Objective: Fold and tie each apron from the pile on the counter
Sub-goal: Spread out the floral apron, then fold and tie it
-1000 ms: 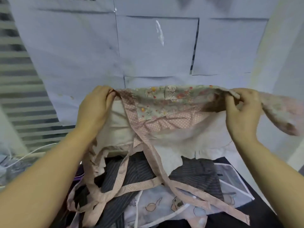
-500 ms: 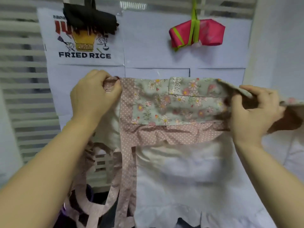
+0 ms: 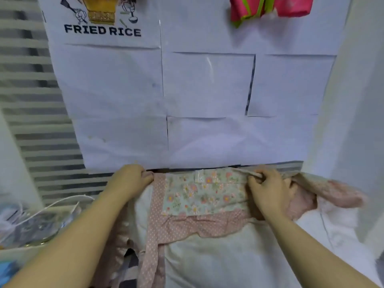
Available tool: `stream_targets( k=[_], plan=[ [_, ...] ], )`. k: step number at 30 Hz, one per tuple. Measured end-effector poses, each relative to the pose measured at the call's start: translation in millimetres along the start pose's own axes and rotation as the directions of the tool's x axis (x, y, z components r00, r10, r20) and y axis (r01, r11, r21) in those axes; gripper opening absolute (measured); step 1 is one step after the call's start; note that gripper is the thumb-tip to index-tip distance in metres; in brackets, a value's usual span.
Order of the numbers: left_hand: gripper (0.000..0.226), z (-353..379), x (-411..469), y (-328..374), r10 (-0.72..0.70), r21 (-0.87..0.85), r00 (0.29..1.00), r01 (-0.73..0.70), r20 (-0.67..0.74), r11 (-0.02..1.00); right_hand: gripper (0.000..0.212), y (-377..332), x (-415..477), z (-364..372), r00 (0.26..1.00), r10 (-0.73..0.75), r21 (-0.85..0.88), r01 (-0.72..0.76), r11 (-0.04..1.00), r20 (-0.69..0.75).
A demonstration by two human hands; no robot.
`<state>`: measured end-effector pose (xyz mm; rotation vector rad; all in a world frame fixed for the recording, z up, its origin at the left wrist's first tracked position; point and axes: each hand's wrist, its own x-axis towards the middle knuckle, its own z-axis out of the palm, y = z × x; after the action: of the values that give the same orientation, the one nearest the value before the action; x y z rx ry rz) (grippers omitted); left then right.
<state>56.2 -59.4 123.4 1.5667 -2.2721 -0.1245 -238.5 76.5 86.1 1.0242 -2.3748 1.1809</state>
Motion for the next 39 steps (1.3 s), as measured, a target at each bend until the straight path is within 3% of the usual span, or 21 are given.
stream_targets(
  k=[4, 6, 8, 10, 12, 13, 16, 18, 20, 23, 26, 28, 30, 32, 34, 37, 39],
  plan=[
    [0.045, 43, -15, -21, -0.037, 0.026, 0.935, 0.030, 0.352, 0.999, 0.014, 40, -26, 40, 0.983, 0.014, 0.053, -0.024, 0.998, 0.185],
    [0.045, 38, -13, -21, -0.040, 0.073, 0.855, 0.002, 0.518, 0.997, 0.014, 48, -28, 50, 0.982, 0.013, 0.059, -0.025, 0.998, 0.191],
    [0.042, 32, -4, -19, -0.032, 0.078, 0.809, -0.018, 0.587, 0.997, 0.014, 47, -23, 55, 0.983, -0.013, 0.077, -0.002, 0.997, 0.183],
    [0.036, 33, 10, -18, -0.026, 0.075, 0.842, -0.017, 0.539, 0.997, 0.013, 45, -11, 64, 0.979, -0.075, 0.134, 0.050, 0.990, 0.192],
    [0.015, 40, 20, -16, -0.017, 0.064, 0.942, -0.004, 0.335, 0.998, 0.020, 46, 5, 73, 0.970, -0.128, 0.115, 0.106, 0.988, 0.209],
    [0.018, 47, 23, -17, -0.030, 0.073, 0.983, 0.017, 0.182, 0.997, 0.027, 45, 14, 76, 0.960, -0.139, 0.098, 0.118, 0.988, 0.243],
    [0.038, 75, 13, -21, 0.039, 0.142, 0.991, -0.022, -0.125, 0.990, 0.048, 48, 18, 87, 0.899, -0.185, 0.119, 0.150, 0.982, 0.398],
    [0.037, 96, -6, -23, 0.122, 0.165, 0.986, -0.103, -0.110, 0.981, 0.050, 50, -2, 89, 0.844, -0.188, 0.105, 0.156, 0.982, 0.502],
    [0.034, 118, -30, -28, 0.209, 0.137, 0.978, -0.206, -0.007, 0.969, 0.042, 56, -34, 87, 0.728, -0.203, 0.108, 0.175, 0.979, 0.655],
    [0.022, 149, -71, -40, 0.380, 0.028, 0.909, -0.390, 0.169, 0.920, 0.031, 68, -94, 79, 0.388, -0.266, 0.172, 0.261, 0.950, 0.882],
    [0.024, 163, -101, -44, 0.444, -0.038, 0.827, -0.460, 0.345, 0.887, 0.022, 75, -140, 71, 0.087, -0.274, 0.231, 0.336, 0.913, 0.958],
    [0.033, 166, -117, -45, 0.500, -0.041, 0.782, -0.524, 0.372, 0.851, 0.026, 77, -165, 64, -0.043, -0.243, 0.241, 0.378, 0.894, 0.969],
    [0.034, 172, -134, -50, 0.611, 0.016, 0.721, -0.650, 0.326, 0.759, 0.039, 85, -187, 59, -0.108, -0.219, 0.244, 0.450, 0.859, 0.970],
    [0.036, 182, -149, -57, 0.698, 0.097, 0.646, -0.751, 0.309, 0.653, 0.060, 98, -206, 57, -0.129, -0.195, 0.233, 0.570, 0.788, 0.972],
    [0.053, 190, -159, -65, 0.672, 0.149, 0.623, -0.768, 0.400, 0.623, 0.080, 113, -219, 57, -0.106, -0.187, 0.208, 0.683, 0.700, 0.977],
    [0.086, 199, -167, -75, 0.522, 0.204, 0.678, -0.690, 0.518, 0.694, 0.092, 126, -232, 56, -0.034, -0.185, 0.142, 0.780, 0.609, 0.982],
    [0.093, 200, -170, -72, 0.455, 0.209, 0.723, -0.624, 0.519, 0.753, 0.082, 131, -237, 57, 0.011, -0.231, 0.128, 0.805, 0.580, 0.973]
  ],
)
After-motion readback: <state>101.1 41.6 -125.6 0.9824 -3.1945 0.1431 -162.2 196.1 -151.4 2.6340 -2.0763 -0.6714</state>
